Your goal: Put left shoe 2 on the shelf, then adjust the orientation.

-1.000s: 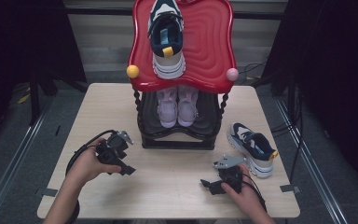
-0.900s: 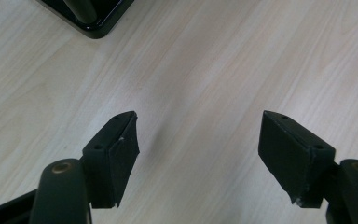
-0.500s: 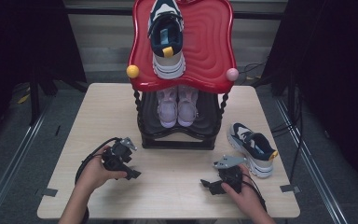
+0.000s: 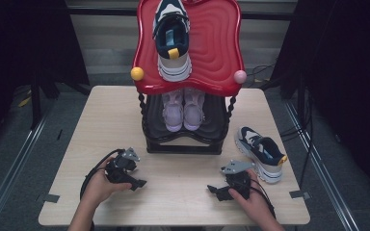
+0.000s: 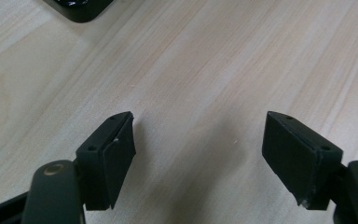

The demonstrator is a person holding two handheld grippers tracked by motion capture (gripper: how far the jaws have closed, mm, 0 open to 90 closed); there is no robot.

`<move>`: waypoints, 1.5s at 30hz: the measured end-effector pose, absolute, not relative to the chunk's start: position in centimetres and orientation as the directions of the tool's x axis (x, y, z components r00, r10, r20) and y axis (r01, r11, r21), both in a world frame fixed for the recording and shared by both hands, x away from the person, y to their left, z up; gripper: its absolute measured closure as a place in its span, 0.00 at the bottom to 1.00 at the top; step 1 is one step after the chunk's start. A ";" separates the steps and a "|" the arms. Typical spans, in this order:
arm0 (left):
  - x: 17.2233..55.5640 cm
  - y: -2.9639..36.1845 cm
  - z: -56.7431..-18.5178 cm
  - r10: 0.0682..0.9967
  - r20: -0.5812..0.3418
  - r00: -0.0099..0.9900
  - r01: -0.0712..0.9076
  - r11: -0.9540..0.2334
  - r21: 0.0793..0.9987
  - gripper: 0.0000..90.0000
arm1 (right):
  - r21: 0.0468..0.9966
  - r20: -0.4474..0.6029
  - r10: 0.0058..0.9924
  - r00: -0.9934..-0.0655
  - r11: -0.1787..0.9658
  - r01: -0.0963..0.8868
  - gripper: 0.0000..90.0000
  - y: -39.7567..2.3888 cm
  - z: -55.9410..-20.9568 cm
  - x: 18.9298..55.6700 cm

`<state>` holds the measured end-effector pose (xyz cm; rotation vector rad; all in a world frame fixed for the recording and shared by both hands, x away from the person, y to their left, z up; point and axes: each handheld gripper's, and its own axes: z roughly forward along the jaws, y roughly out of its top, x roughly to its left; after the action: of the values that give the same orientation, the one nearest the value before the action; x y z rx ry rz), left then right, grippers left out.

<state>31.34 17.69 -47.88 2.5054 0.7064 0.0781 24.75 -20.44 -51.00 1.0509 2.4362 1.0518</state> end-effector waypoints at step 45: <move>28.9 18.5 -50.8 0.612 -0.022 0.791 0.437 -0.539 0.720 0.13 | 0.698 0.031 0.683 -0.730 0.508 0.505 0.15 -20.8 -50.6 24.7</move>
<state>28.87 18.47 -50.84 2.2267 0.7724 0.2994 24.65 -20.76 -50.65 1.0067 2.5044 1.0365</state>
